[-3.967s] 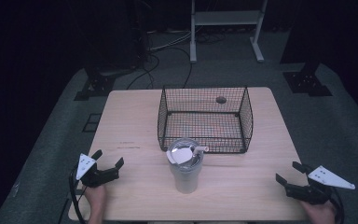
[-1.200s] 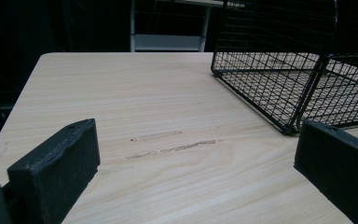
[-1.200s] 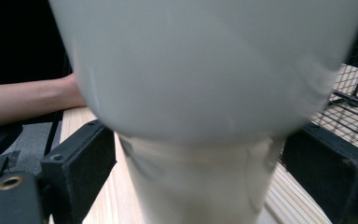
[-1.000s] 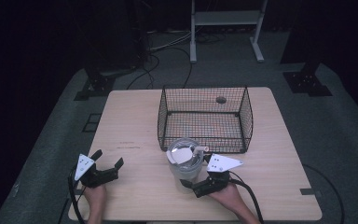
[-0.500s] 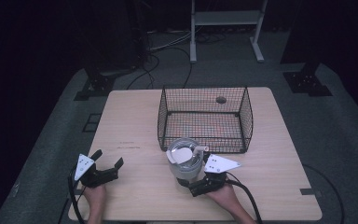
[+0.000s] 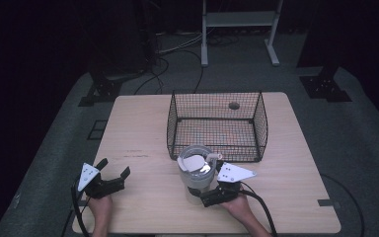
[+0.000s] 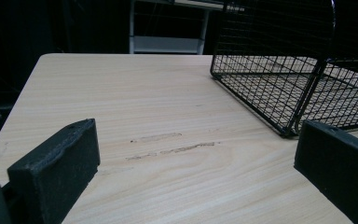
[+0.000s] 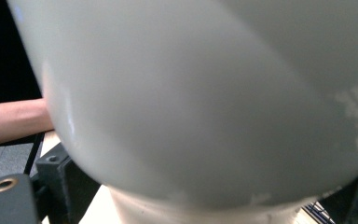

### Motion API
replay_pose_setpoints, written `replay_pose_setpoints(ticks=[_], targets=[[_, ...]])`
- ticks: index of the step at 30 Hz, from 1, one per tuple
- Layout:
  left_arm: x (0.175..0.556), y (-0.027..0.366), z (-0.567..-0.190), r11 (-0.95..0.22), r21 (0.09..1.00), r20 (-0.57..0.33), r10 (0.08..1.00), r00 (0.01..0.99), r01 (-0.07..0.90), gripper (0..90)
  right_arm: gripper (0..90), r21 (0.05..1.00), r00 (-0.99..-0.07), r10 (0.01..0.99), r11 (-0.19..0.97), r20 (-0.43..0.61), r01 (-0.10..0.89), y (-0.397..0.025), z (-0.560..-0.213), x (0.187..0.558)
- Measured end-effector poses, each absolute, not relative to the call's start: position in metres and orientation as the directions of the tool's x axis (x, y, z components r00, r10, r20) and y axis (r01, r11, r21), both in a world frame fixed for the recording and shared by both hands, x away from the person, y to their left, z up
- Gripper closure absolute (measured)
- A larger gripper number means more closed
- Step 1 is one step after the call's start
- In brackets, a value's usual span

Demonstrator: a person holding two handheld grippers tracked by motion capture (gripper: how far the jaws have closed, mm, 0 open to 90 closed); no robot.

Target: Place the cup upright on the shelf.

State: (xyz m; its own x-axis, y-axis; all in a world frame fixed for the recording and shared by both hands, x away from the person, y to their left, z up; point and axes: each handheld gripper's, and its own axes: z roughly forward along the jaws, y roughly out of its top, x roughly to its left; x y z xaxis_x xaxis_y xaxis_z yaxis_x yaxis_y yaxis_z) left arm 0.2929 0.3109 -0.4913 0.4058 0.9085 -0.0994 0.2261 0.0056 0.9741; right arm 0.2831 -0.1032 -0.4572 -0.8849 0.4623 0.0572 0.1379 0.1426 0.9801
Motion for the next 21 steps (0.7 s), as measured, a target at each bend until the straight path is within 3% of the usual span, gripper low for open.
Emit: replay_pose_setpoints(ticks=[14,21], targets=[[0.293,0.311,-0.491,0.008,0.974,-0.101,0.908,0.406,0.226,0.0,7.6,0.985,-0.872,0.482,0.092,0.086,0.148,-0.118,-0.442,0.291],[0.293,0.311,-0.491,0.008,0.974,-0.102,0.908,0.407,0.225,0.0,7.6,0.992,-0.873,0.483,0.057,0.070,0.112,-0.125,-0.416,0.300]])
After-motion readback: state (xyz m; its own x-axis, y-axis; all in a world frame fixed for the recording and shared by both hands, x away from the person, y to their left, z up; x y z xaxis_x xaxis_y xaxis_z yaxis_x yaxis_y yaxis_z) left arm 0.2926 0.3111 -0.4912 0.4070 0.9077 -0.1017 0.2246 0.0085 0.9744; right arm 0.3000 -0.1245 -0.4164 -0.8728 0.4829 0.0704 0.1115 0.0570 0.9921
